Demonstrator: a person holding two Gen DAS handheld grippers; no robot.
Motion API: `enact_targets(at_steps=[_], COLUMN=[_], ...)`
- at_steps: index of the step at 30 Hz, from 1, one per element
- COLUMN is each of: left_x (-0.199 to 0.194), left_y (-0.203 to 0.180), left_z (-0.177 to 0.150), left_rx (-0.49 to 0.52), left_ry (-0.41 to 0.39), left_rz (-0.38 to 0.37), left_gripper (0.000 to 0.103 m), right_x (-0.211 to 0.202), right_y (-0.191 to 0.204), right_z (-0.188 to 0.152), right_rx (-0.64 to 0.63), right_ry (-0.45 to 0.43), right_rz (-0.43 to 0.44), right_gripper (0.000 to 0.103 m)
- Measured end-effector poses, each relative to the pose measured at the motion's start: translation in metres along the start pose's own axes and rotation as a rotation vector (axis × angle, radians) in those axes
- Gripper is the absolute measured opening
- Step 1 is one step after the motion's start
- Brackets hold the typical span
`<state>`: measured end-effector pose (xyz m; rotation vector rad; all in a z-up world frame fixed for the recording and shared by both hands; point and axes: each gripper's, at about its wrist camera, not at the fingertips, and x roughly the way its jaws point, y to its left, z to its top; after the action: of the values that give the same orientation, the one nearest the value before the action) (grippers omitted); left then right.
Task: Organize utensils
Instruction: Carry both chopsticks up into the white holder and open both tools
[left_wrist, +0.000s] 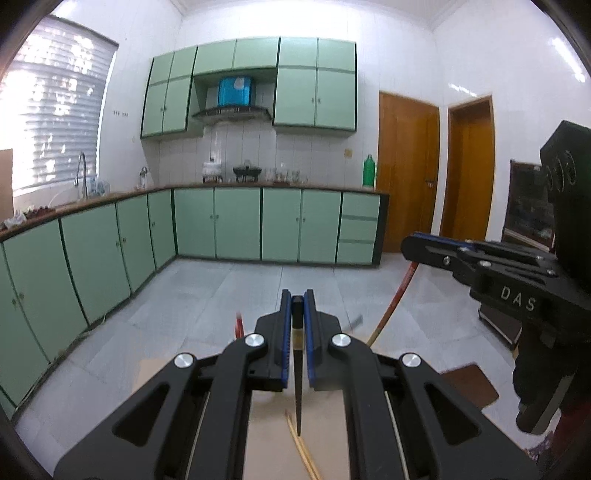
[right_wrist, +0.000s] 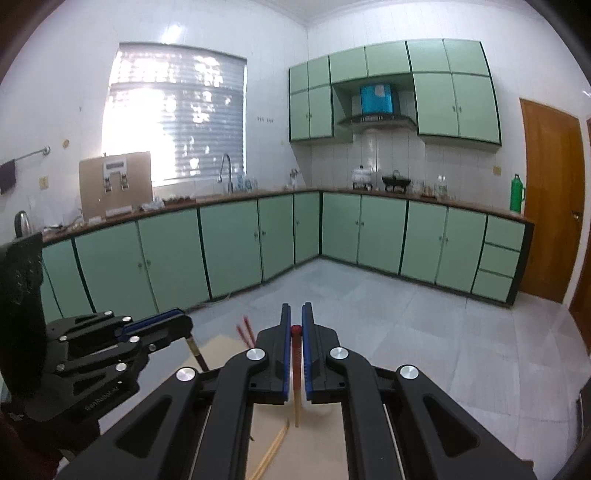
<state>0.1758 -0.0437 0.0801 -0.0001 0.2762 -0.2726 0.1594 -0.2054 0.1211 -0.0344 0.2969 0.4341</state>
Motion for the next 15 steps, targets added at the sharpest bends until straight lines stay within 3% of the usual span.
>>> enact_targets(at_steps=[9,15], left_x=[0.045,0.09], left_y=[-0.004,0.001], left_z=[0.061,0.057], left_rx=[0.051,0.035], left_ry=[-0.148,-0.118], left_rz=[0.064,0.072], left_gripper=[0.006,0.006], right_x=[0.041,0.085], right_y=[-0.017,-0.03], right_z=[0.047,0.042], right_rx=[0.027,0.032], right_ry=[-0.072,-0.069], right_rz=[-0.008,-0.041], right_gripper=[0.006,0.006])
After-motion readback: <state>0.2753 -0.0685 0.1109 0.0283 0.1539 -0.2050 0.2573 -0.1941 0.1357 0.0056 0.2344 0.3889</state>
